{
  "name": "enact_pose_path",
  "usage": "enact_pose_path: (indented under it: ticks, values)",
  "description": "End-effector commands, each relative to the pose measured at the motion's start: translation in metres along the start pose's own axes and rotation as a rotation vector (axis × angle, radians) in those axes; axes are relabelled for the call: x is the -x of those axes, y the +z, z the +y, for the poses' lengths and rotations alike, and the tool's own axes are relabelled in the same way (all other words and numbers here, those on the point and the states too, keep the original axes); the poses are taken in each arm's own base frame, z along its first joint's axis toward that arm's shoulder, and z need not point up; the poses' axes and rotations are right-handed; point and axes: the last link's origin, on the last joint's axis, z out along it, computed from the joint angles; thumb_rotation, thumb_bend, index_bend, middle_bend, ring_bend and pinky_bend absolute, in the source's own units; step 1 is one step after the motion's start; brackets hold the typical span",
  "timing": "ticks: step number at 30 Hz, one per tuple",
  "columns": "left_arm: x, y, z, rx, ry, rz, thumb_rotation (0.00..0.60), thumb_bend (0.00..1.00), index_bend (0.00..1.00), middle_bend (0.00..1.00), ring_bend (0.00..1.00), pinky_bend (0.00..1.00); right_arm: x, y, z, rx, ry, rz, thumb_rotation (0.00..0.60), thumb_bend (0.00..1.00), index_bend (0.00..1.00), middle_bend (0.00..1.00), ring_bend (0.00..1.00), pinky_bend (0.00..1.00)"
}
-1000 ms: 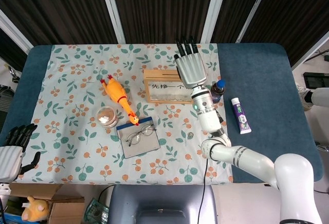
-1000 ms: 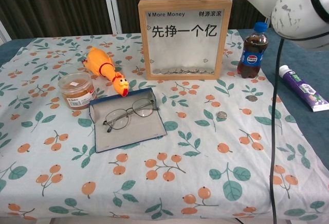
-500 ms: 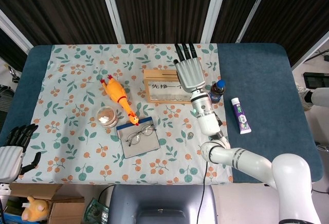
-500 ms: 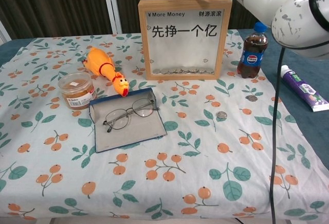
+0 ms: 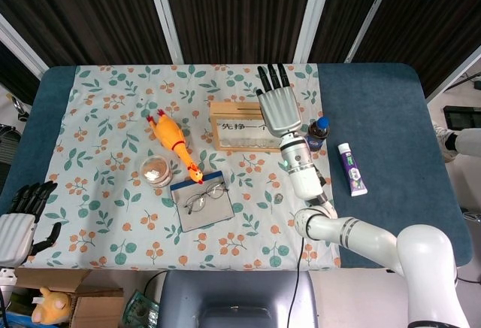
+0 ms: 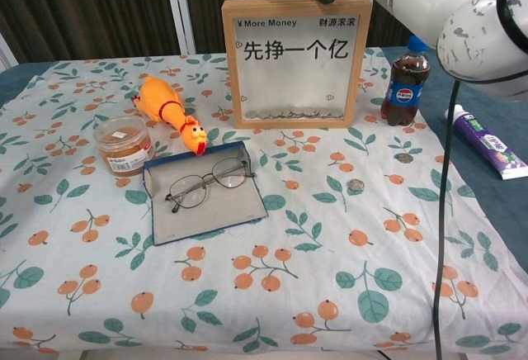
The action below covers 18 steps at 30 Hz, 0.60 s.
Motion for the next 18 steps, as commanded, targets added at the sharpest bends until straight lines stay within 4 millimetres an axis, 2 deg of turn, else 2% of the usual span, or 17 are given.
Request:
enact_pose_path:
  ticks: [1,6,13,18]
  values:
    - [0.0003,-0.0002,0.0002,0.001,0.001,0.0,0.6,0.44,0.0,0.07,0.01,0.01,0.0013,-0.0004,-0.001,-0.002,-0.007,-0.002,0.6,0.65,0.73,0.19,0.0,0.08]
    - [0.0005,0.0,0.0003,0.003,0.001,-0.003,0.6,0.44,0.0,0.07,0.01,0.01,0.0029,-0.0008,-0.0031,-0.006,-0.009,-0.004,0.6,0.65,0.72,0.19,0.0,0.08]
    - [0.0004,-0.0003,-0.0003,0.001,0.0,-0.004,0.6,0.44,0.0,0.07,0.01,0.01,0.0031,-0.0023,-0.001,-0.013,-0.01,-0.002,0.6,0.65,0.61,0.19,0.0,0.08]
    - [0.0006,-0.0001,0.0001,0.002,-0.001,-0.004,0.6,0.44,0.0,0.07,0.01,0.01,0.0011,-0.0035,0.0008,-0.013,-0.013,0.005,0.6,0.65,0.6,0.19,0.0,0.08]
